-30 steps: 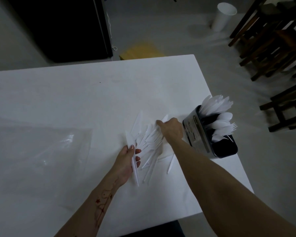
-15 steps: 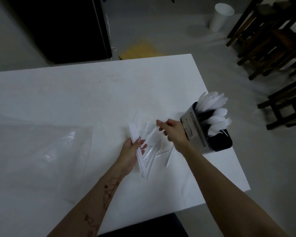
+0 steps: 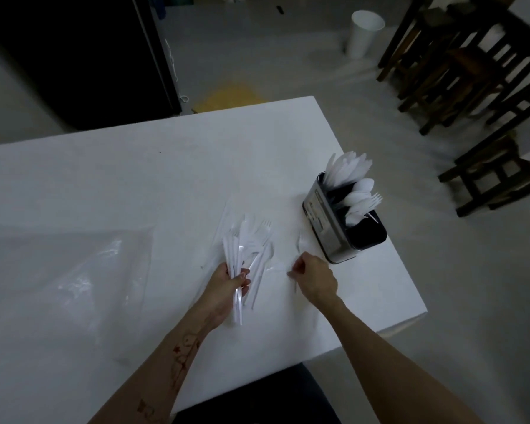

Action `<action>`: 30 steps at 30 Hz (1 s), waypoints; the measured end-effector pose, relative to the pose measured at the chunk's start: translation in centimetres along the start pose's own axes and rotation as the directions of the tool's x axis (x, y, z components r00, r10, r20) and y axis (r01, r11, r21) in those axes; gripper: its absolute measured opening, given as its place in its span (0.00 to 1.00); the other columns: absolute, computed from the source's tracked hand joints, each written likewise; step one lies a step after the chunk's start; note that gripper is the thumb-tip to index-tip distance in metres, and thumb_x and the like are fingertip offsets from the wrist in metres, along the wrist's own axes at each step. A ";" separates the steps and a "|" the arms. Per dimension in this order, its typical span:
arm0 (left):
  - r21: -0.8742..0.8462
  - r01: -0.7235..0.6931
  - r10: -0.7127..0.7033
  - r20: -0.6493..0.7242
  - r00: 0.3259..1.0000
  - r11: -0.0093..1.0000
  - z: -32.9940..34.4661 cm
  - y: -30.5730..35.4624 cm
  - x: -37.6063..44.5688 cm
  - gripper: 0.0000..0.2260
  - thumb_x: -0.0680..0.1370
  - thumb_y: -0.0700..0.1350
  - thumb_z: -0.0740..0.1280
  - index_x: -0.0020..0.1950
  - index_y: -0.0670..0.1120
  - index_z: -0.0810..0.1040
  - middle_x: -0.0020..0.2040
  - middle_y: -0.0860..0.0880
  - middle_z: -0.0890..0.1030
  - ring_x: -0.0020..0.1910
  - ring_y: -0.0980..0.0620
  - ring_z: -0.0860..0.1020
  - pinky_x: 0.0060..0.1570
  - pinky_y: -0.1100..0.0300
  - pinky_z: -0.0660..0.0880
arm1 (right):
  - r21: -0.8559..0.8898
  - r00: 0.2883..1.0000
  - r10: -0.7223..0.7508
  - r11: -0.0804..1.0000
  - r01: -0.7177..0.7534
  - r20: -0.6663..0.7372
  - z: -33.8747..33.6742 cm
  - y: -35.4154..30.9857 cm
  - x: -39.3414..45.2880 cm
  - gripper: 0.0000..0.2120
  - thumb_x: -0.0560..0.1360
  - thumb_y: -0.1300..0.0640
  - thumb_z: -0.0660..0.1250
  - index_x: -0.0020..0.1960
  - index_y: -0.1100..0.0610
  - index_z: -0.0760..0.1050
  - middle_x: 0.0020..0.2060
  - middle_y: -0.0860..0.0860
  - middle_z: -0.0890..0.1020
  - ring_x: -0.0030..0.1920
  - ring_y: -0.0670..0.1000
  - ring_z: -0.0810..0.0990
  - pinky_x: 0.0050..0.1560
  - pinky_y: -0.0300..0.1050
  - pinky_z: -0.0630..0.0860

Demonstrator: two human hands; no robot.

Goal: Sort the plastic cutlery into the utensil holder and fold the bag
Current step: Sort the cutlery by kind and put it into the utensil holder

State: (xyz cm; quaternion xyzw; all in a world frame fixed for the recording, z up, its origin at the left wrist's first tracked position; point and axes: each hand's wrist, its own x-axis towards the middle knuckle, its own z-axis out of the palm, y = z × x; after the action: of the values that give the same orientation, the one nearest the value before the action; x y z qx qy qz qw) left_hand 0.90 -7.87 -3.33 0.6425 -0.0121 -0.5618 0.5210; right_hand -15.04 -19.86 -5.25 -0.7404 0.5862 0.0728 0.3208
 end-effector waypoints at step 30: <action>-0.011 0.012 -0.013 -0.066 0.998 1.000 -1.7 -1.3 -0.8 0.06 0.81 0.40 0.61 0.56 0.40 0.73 0.44 0.46 0.75 0.38 0.52 0.73 0.43 0.61 0.75 | 0.062 0.999 -0.017 0.998 0.015 0.037 2.7 -5.1 -0.5 0.17 0.74 0.39 0.69 0.48 0.53 0.74 0.40 0.48 0.78 0.43 0.51 0.79 0.43 0.45 0.73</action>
State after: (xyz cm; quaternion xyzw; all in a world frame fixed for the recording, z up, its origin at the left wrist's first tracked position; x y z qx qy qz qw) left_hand 1.08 -5.67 -3.94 0.6582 0.0122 -0.5434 0.5209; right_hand -9.80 -17.34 -5.13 -0.7332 0.5761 0.0660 0.3552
